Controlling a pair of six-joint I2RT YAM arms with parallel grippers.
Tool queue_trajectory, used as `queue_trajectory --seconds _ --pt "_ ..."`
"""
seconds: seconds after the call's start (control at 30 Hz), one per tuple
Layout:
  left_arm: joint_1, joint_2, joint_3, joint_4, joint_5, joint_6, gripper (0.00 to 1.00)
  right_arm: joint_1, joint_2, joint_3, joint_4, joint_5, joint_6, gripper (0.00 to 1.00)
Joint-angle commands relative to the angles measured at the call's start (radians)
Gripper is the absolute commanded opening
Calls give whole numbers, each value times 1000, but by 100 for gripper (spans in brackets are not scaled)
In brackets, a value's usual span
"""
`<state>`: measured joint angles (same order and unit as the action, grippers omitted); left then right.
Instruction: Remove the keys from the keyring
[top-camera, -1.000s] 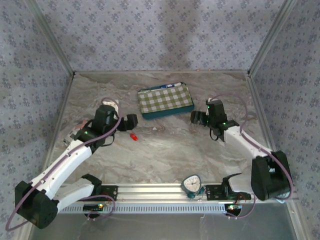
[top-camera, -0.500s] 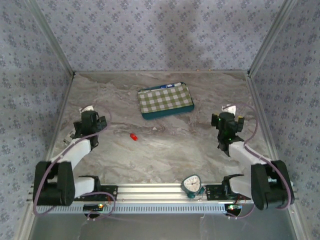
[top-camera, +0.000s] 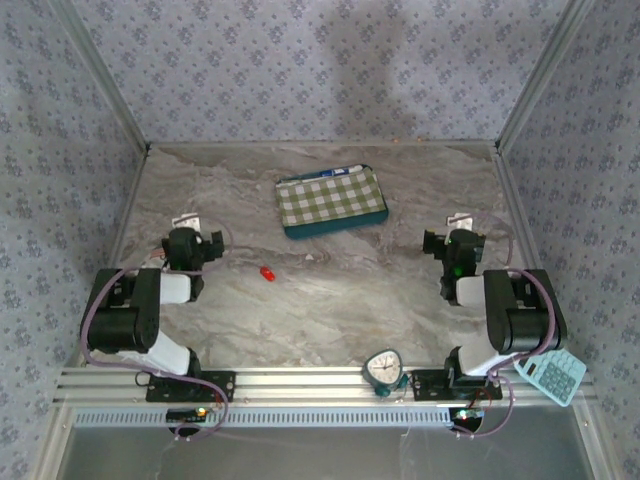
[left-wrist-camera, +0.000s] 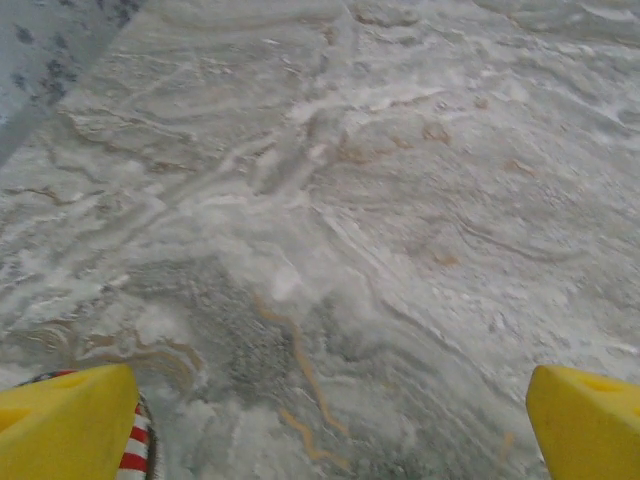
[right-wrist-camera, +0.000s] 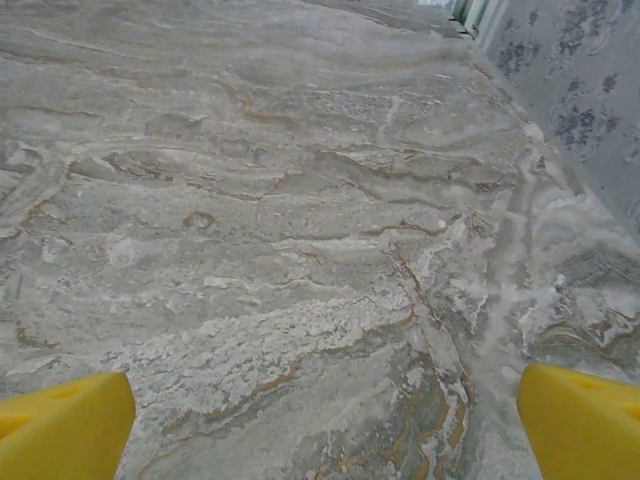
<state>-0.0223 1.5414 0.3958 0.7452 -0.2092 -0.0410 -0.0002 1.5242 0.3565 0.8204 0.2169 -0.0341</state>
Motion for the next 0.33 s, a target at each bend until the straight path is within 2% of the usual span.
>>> queue_trajectory --seconds 0.0,0.13,0.3 --pt "-4 -13 3 86 31 18 99 -1 -2 22 14 -69 15 100" --pt "-19 -3 -16 147 19 36 99 -13 4 26 20 -96 20 100" --pt "-6 -6 -2 109 52 27 99 -11 1 23 21 -93 17 100"
